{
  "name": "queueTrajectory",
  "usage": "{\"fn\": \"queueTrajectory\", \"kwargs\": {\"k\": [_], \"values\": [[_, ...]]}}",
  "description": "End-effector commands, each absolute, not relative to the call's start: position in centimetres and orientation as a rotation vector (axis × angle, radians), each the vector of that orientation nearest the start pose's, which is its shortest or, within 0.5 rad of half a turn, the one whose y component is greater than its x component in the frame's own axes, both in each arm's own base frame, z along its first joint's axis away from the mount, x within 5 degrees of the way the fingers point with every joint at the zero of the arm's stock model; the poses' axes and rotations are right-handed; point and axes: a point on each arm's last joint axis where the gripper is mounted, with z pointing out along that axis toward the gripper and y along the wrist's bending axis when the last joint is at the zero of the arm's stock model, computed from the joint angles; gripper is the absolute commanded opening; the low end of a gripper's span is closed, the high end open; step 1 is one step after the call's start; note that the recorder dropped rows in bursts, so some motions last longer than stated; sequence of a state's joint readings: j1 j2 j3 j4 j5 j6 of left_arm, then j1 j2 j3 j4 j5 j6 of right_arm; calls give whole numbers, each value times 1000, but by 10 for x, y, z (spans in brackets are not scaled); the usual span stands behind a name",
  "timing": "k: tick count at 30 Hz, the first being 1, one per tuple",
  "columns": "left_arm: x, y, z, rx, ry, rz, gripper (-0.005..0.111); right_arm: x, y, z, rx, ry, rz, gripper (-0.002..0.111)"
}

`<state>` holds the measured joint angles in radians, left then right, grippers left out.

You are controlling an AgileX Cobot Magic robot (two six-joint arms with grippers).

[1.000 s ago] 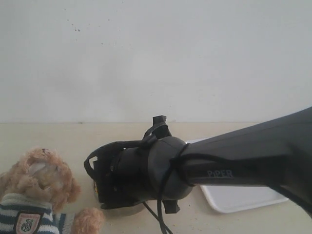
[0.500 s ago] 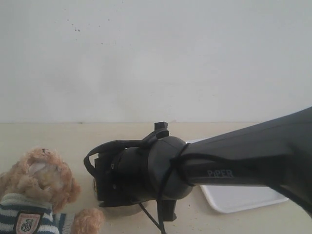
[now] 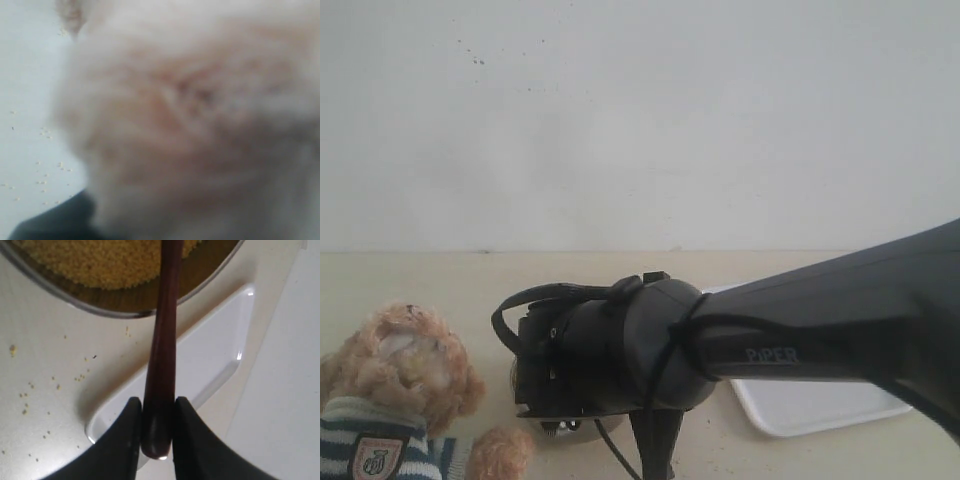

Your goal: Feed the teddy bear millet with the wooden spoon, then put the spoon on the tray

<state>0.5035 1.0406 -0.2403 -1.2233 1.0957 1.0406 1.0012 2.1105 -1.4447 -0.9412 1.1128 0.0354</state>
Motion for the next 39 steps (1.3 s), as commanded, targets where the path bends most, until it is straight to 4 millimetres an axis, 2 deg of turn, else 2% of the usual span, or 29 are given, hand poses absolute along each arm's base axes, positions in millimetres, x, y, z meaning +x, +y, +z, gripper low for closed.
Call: {"fn": "queueTrajectory", "kwargs": {"k": [1,4,6,16,39], "values": [[131,-16,193,-247,2325,-1133,4,276,308,169,-1694,2015,-1025,3],[131,-16,193,-247,2325,-1133,4,279,315,180,-1610,2063,-969,3],[131,-16,193,-247,2325,-1133,4,276,319,181,-1624,2129,-885,3],[131,-16,193,-247,2325,-1133,4,273,315,181,-1651,2172,-921,3],[131,-16,193,-247,2325,-1133,4,267,317,177,-1633,2261,-816,3]]}}
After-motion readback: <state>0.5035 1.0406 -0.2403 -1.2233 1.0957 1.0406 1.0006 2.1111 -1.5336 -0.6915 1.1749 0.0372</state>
